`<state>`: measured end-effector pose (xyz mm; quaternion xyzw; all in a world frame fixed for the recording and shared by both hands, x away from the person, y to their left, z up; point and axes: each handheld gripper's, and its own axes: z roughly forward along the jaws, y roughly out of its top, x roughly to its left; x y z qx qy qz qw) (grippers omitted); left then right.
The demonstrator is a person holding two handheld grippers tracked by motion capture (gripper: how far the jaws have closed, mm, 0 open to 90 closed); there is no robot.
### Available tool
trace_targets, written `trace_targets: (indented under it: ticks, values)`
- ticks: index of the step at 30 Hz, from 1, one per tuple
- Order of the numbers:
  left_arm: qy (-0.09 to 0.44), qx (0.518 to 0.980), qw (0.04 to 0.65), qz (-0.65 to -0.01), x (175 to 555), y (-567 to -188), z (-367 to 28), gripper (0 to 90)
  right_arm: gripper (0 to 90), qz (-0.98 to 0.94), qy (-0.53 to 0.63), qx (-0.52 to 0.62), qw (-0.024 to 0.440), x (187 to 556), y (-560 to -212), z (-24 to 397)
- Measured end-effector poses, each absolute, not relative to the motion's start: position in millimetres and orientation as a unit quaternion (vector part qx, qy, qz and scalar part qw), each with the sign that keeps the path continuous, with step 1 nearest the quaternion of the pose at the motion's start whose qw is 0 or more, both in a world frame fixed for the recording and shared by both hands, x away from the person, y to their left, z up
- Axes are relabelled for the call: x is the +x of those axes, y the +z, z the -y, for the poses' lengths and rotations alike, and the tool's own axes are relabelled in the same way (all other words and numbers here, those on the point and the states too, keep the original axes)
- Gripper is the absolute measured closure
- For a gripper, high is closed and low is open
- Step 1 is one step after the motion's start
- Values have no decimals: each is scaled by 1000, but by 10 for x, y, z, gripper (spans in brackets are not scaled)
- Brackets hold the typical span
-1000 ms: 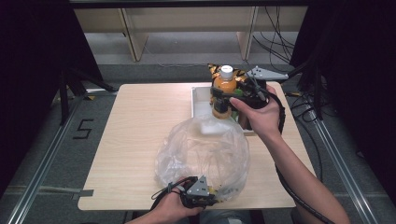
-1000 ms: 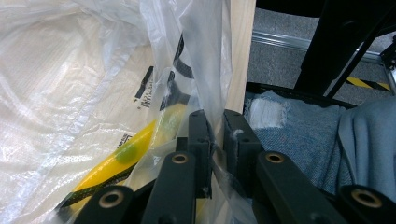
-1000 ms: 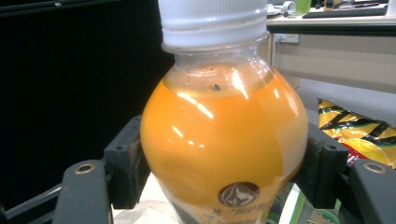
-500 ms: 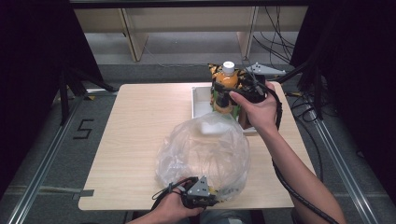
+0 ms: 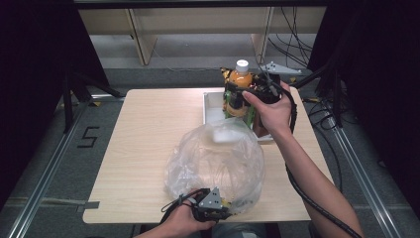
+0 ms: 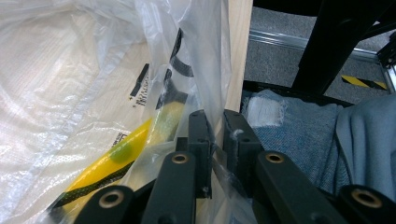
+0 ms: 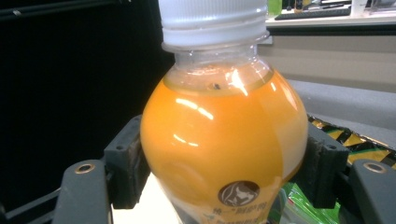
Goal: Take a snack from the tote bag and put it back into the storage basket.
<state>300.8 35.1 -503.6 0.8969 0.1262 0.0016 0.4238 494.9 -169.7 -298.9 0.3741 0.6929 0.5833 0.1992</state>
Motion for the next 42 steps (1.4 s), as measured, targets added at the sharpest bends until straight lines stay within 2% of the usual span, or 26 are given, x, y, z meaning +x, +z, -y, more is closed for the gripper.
trace_targets:
  ticks: [9,23,24,33,42]
  values:
    - [6,899,420,-127,3002,-5039,-351,814,310,-696,567,383,218,5074,-3108,1695]
    - [8,898,421,-126,2994,-5031,-348,813,310,-698,547,408,220,5158,-3325,1663]
    - [8,898,421,-125,2994,-5032,-347,813,310,-701,545,397,231,5184,-3349,1672]
    - [8,901,417,-122,2993,-5033,-351,813,310,-700,536,418,219,5205,-3474,1636]
    - [0,899,420,-121,2988,-5044,-342,813,310,-707,528,410,231,5262,-3575,1647]
